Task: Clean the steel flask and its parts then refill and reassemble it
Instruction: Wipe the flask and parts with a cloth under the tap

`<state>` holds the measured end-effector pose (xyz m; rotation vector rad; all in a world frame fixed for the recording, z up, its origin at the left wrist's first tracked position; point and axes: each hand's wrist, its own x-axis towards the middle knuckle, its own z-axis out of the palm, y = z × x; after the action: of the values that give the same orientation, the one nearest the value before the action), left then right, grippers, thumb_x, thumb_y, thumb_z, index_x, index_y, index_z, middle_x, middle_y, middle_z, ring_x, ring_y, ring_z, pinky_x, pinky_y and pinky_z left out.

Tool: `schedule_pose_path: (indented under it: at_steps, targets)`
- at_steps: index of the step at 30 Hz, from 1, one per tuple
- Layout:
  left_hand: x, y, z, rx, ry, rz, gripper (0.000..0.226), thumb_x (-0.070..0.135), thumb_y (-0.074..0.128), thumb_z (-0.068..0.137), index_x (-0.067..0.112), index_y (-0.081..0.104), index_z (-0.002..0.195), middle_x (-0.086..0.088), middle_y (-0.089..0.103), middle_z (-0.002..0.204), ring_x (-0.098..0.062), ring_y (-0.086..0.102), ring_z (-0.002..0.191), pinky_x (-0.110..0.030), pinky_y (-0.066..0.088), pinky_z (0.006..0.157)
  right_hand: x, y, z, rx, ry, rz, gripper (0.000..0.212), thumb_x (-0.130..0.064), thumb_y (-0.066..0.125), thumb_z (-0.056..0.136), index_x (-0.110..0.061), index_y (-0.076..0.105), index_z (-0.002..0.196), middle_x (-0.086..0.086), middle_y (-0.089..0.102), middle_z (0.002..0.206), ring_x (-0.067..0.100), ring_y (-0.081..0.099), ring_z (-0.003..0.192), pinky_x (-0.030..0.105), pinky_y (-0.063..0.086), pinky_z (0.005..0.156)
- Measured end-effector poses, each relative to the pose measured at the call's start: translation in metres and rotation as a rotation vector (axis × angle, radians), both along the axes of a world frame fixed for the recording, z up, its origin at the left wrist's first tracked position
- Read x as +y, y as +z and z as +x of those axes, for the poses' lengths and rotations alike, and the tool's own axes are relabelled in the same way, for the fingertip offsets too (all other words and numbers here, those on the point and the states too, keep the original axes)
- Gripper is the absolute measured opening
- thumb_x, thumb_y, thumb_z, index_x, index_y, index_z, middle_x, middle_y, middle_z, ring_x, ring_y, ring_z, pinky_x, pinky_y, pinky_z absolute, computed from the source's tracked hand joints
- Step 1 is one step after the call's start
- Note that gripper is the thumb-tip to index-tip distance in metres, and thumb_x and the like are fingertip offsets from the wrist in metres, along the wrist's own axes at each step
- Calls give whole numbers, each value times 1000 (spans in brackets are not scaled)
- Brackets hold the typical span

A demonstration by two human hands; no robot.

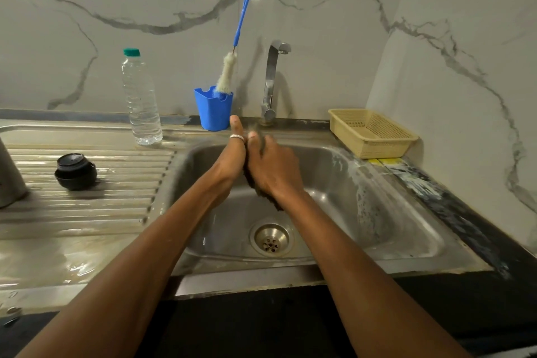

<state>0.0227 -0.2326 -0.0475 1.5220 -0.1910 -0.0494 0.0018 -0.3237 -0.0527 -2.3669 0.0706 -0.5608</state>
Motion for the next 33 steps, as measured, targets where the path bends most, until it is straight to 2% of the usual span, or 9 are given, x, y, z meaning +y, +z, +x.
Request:
schedule_pose_path:
  at_steps: [3, 7, 10, 16, 22, 25, 29, 31, 33]
  targets:
    - [14, -2, 15, 86, 60, -125, 74, 71, 17, 100, 19, 69, 104, -6, 76, 98, -20, 68, 109, -39, 47, 109, 0, -4, 1, 120, 249, -80, 58, -57, 46, 96, -19, 37, 139, 17, 51, 131, 38, 63, 102, 49, 57, 83]
    - [28, -12, 24, 242, 109, -138, 101, 92, 36, 73, 9, 70, 120, -17, 72, 118, -29, 65, 119, -49, 43, 114, 8, -9, -1, 218, 270, -464, 102, -37, 75, 82, -26, 6, 156, 17, 26, 146, 39, 53, 116, 45, 53, 85]
    - [25, -5, 18, 131, 99, -119, 94, 82, 28, 90, 4, 61, 129, -18, 67, 125, -23, 62, 121, -41, 40, 114, 11, -9, 6, 42, 158, -440, 78, -30, 77, 81, -14, 32, 143, 18, 51, 128, 40, 63, 101, 38, 45, 70]
    - [28, -2, 14, 62, -144, -80, 97, 78, 14, 95, 1, 71, 111, -30, 68, 111, -36, 65, 104, -47, 49, 104, -18, 8, 6, 335, 405, 458, 25, -27, 82, 75, -18, 75, 97, 0, 78, 83, 12, 72, 75, 31, 60, 70]
    - [13, -11, 25, 131, -3, -47, 72, 71, 19, 100, 17, 62, 118, -4, 67, 122, -19, 58, 125, -42, 36, 119, 8, -8, 0, 33, 52, -403, 59, -30, 79, 78, -11, 47, 124, 16, 67, 111, 40, 67, 100, 37, 47, 69]
    - [19, -9, 23, 96, -33, -63, 73, 68, 18, 102, 14, 67, 102, -8, 71, 111, -18, 64, 112, -42, 45, 111, 6, -2, 0, 102, 103, -241, 56, -28, 82, 73, -10, 55, 119, 12, 72, 102, 33, 70, 93, 35, 51, 67]
    - [25, -1, 18, 74, -85, -162, 78, 57, 20, 107, 17, 78, 74, -9, 73, 79, -21, 67, 79, -36, 54, 81, -11, 12, -1, 443, 420, 624, 28, -19, 84, 73, -9, 77, 98, 7, 78, 84, 18, 73, 75, 33, 60, 68]
    - [21, 3, 17, 68, -72, -120, 73, 56, 21, 108, 15, 75, 81, -7, 75, 81, -19, 69, 82, -32, 55, 82, -17, 12, 0, 406, 401, 549, 28, -24, 83, 72, -11, 78, 96, 6, 78, 82, 19, 73, 75, 35, 61, 72]
    - [17, 6, 15, -3, 15, 111, 71, 58, 18, 107, 14, 66, 81, -7, 71, 81, -18, 66, 81, -30, 50, 76, -14, 8, 2, 255, 237, 147, 36, -34, 83, 68, -16, 72, 97, 3, 76, 84, 22, 73, 80, 39, 62, 74]
